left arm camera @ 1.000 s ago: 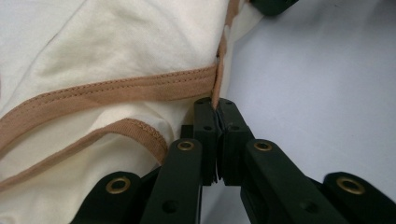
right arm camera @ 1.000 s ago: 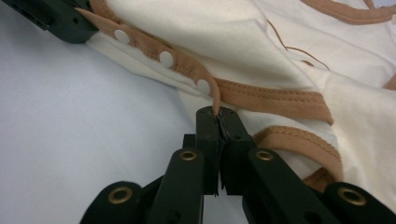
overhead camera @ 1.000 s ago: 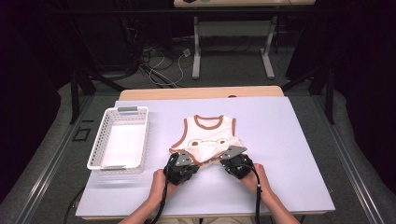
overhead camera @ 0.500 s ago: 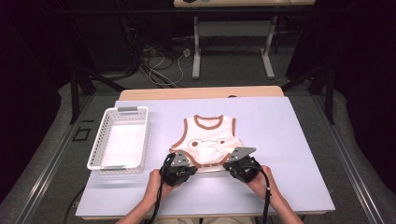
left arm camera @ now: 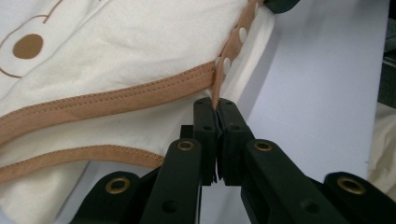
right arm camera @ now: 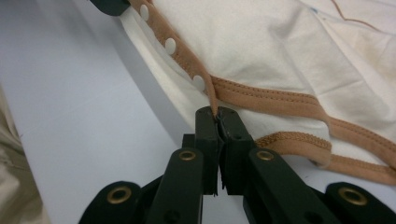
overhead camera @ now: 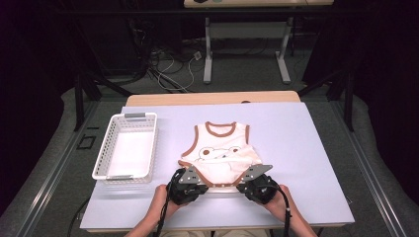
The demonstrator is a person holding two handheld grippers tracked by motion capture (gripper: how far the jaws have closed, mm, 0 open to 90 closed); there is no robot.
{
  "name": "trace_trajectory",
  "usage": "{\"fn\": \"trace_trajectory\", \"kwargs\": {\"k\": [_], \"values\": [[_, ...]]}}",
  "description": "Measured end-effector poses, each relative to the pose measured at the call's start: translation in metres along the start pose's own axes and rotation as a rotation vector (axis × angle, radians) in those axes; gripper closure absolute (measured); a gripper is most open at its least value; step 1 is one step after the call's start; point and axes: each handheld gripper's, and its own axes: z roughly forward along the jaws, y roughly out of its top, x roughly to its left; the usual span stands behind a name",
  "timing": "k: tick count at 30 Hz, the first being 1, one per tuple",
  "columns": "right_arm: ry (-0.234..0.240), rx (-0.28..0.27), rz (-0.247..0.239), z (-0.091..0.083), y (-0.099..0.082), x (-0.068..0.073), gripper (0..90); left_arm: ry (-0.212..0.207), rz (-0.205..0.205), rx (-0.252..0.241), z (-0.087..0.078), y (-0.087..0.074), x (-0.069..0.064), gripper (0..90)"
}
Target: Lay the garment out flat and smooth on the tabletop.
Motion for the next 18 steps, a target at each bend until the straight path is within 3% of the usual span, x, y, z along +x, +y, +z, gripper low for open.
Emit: {"fn": "trace_trajectory", "kwargs": {"k": [6, 11, 18], "values": [[0.021, 0.019, -0.002, -0.001, -0.006, 0.005, 86.9, -0.030, 0.004, 0.033, 0.001, -0.004, -0.006, 87.2], [0.036, 0.025, -0.002, 0.001, -0.008, 0.010, 86.9, -0.040, -0.010, 0.030, 0.000, -0.010, -0.008, 87.0], [0.055, 0.037, -0.003, 0.001, -0.011, 0.014, 86.9, -0.052, 0.001, 0.054, 0.000, -0.015, -0.012, 87.0]]}}
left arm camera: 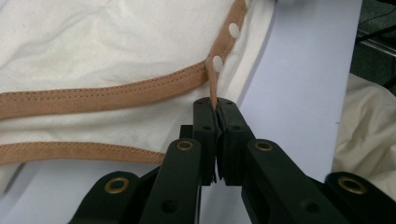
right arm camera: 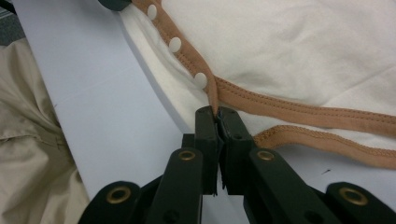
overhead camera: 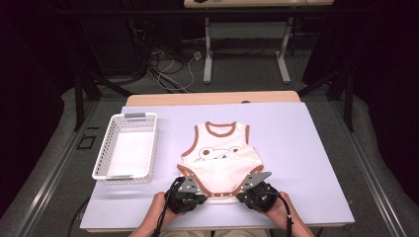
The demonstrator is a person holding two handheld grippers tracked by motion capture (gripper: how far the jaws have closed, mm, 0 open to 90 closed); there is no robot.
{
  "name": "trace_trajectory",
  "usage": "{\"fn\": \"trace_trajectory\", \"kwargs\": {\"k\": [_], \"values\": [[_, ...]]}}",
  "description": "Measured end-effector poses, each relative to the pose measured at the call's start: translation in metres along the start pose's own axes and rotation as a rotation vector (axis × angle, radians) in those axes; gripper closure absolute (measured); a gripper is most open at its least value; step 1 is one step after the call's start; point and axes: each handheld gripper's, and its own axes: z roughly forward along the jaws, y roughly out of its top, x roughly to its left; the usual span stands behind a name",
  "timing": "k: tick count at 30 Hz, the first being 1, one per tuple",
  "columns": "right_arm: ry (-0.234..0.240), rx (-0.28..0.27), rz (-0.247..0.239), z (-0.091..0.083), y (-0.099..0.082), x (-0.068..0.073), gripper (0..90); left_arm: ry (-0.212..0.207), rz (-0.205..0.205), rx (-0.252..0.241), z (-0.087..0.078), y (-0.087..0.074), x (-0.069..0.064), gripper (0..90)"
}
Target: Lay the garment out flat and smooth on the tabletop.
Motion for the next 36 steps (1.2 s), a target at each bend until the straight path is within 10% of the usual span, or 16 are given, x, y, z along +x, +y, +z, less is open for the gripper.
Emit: {"fn": "trace_trajectory", "kwargs": {"k": [36], "values": [[0.110, 0.009, -0.015, -0.006, -0.015, 0.021, 88.1, -0.081, 0.006, 0.016, -0.010, -0.019, -0.020, 87.2]]}}
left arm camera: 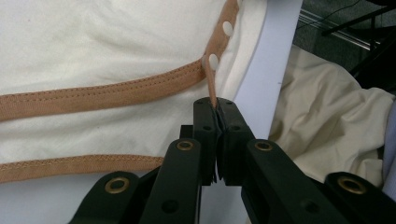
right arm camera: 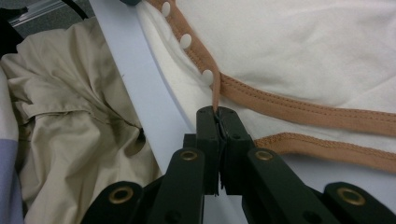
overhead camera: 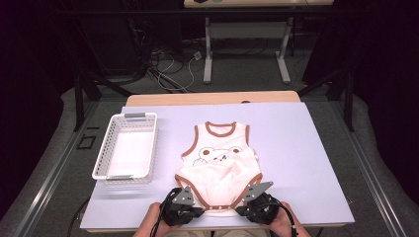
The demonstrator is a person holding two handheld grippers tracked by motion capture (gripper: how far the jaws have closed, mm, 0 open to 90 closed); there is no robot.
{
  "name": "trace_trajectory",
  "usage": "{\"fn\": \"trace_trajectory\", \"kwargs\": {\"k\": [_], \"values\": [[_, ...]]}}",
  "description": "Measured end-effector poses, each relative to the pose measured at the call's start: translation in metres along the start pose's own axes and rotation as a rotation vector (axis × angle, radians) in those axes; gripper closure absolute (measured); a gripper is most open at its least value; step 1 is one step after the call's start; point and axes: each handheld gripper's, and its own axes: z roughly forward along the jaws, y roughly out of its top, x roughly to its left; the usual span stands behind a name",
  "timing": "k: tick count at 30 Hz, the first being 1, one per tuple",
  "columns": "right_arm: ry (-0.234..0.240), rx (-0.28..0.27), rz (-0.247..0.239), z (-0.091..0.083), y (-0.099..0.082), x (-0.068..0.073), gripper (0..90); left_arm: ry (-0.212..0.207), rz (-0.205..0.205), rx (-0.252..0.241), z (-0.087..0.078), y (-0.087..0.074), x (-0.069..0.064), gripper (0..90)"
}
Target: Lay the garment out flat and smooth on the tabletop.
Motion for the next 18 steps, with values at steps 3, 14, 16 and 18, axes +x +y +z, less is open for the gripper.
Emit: {"fn": "trace_trajectory", "kwargs": {"k": [3, 14, 16, 18], "values": [[0.015, 0.013, -0.006, -0.0003, -0.0011, 0.0019, 88.1, -0.010, 0.002, 0.009, 0.0001, -0.0015, -0.0030, 87.1], [0.044, 0.020, 0.004, -0.0014, -0.0061, 0.0080, 88.0, -0.019, 0.006, 0.007, -0.0028, -0.0047, -0.0083, 87.0], [0.051, 0.013, -0.009, -0.0020, -0.0069, 0.0075, 88.1, -0.027, 0.002, 0.000, -0.0039, -0.0054, -0.0089, 87.1], [0.059, 0.010, -0.007, -0.0032, -0.0076, 0.0088, 88.2, -0.028, 0.003, -0.001, -0.0046, -0.0063, -0.0099, 87.1]]}}
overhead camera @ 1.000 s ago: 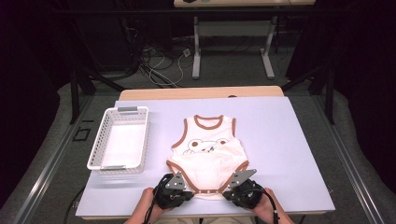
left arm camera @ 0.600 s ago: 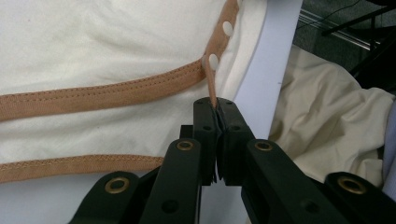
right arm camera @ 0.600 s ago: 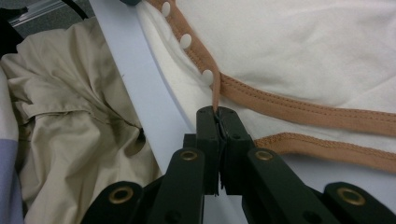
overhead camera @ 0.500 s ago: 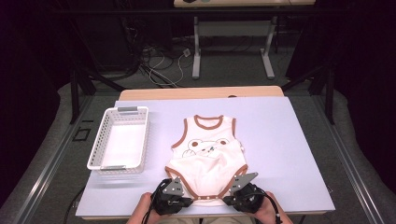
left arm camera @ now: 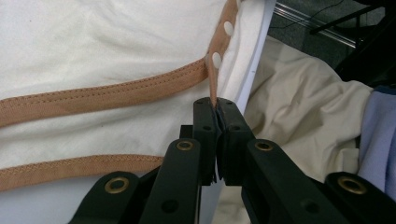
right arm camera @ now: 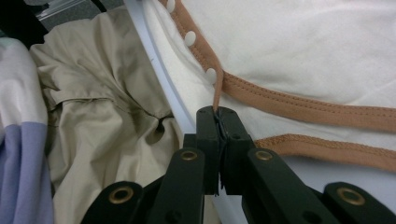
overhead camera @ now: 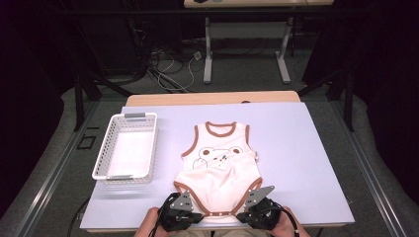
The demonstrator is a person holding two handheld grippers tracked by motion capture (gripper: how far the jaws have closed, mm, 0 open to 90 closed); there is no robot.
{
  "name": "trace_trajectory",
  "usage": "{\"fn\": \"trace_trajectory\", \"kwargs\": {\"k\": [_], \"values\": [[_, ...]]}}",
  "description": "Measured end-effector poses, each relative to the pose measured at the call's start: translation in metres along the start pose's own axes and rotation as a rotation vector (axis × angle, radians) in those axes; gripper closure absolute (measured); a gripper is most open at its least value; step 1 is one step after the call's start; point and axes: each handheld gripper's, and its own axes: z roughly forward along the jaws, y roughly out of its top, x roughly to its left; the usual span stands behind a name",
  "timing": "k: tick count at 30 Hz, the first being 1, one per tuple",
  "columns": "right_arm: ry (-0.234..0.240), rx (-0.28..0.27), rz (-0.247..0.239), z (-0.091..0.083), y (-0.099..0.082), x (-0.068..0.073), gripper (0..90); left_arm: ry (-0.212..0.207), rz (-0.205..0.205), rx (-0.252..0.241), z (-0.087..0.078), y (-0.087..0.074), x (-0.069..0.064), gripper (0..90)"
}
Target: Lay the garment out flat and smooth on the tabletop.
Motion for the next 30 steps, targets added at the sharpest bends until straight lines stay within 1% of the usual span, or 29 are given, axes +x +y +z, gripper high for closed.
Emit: {"fn": "trace_trajectory", "kwargs": {"k": [1, 2, 4, 6, 7, 10, 11, 12, 13, 14, 15, 16, 17, 18, 19, 20, 21, 22, 23, 24, 25, 26, 27, 28, 30], "values": [[0.008, 0.007, -0.002, -0.001, 0.000, 0.000, 88.2, -0.008, -0.002, 0.006, -0.001, 0.000, 0.000, 87.1], [0.014, 0.016, -0.008, -0.002, 0.000, 0.000, 88.2, -0.007, -0.003, 0.004, -0.001, -0.001, -0.001, 87.1], [0.011, -0.003, 0.001, -0.001, -0.001, 0.002, 88.2, -0.012, 0.000, 0.009, -0.001, -0.002, -0.002, 87.0], [0.026, 0.000, 0.004, -0.002, -0.002, 0.003, 88.2, -0.014, -0.001, 0.011, -0.001, -0.003, -0.003, 87.0], [0.025, 0.012, 0.003, -0.003, -0.002, 0.004, 88.1, -0.019, 0.002, 0.015, -0.001, -0.003, -0.003, 87.0], [0.029, 0.010, 0.003, -0.001, -0.003, 0.005, 88.1, -0.018, -0.001, 0.013, -0.001, -0.004, -0.005, 86.9], [0.031, 0.018, 0.000, -0.001, -0.004, 0.005, 88.0, -0.018, -0.001, 0.013, -0.001, -0.004, -0.005, 86.9], [0.032, 0.016, -0.005, 0.000, -0.004, 0.005, 87.4, -0.026, 0.002, 0.026, -0.001, -0.004, -0.004, 86.7], [0.029, 0.015, 0.004, 0.000, -0.005, 0.006, 85.7, -0.020, 0.000, 0.025, 0.000, -0.004, -0.005, 86.5], [0.034, 0.024, 0.011, 0.000, -0.004, 0.006, 82.0, -0.024, -0.003, 0.025, 0.000, -0.004, -0.004, 86.1], [0.026, 0.015, 0.012, 0.000, -0.004, 0.005, 78.0, -0.019, -0.007, 0.019, 0.000, -0.004, -0.003, 85.2], [0.023, 0.013, 0.016, -0.001, -0.004, 0.004, 73.3, -0.021, -0.010, 0.024, -0.001, -0.004, -0.003, 82.8], [0.030, 0.006, 0.021, -0.001, -0.003, 0.003, 68.6, -0.018, -0.010, 0.024, -0.001, -0.003, -0.002, 80.1], [0.030, 0.006, 0.011, -0.002, -0.004, 0.001, 62.2, -0.017, -0.012, 0.023, -0.002, -0.003, -0.002, 76.2], [0.024, -0.008, 0.025, -0.004, -0.004, 0.000, 57.0, -0.011, -0.014, 0.020, -0.004, -0.002, -0.001, 69.2], [0.021, -0.019, 0.031, -0.006, -0.004, -0.002, 52.9, 0.007, -0.025, 0.008, -0.005, -0.002, 0.000, 60.1], [0.017, -0.031, 0.051, -0.009, -0.003, -0.003, 49.6, 0.009, -0.025, 0.002, -0.007, -0.001, 0.001, 53.5], [0.016, -0.054, 0.066, -0.012, -0.004, -0.006, 47.2, 0.012, -0.024, -0.015, -0.009, -0.001, 0.002, 48.5], [0.018, -0.081, 0.099, -0.016, -0.004, -0.009, 46.7, 0.016, -0.030, -0.029, -0.012, -0.001, 0.003, 44.0], [0.018, -0.107, 0.116, -0.021, -0.005, -0.013, 46.5, 0.031, -0.030, -0.028, -0.015, -0.001, 0.005, 41.5], [-0.011, -0.140, 0.158, -0.025, -0.006, -0.018, 46.5, 0.046, -0.030, -0.028, -0.017, -0.001, 0.007, 39.5], [-0.029, -0.161, 0.175, -0.028, -0.008, -0.022, 47.1, 0.065, -0.039, -0.030, -0.019, -0.001, 0.009, 38.4], [-0.054, -0.178, 0.203, -0.031, -0.010, -0.026, 47.9, 0.081, -0.050, -0.038, -0.021, -0.002, 0.011, 37.6], [-0.091, -0.197, 0.227, -0.034, -0.011, -0.030, 49.5, 0.106, -0.061, -0.053, -0.022, -0.003, 0.014, 37.0], [-0.157, -0.216, 0.270, -0.037, -0.015, -0.038, 52.0, 0.153, -0.077, -0.063, -0.025, -0.005, 0.019, 35.3]]}}
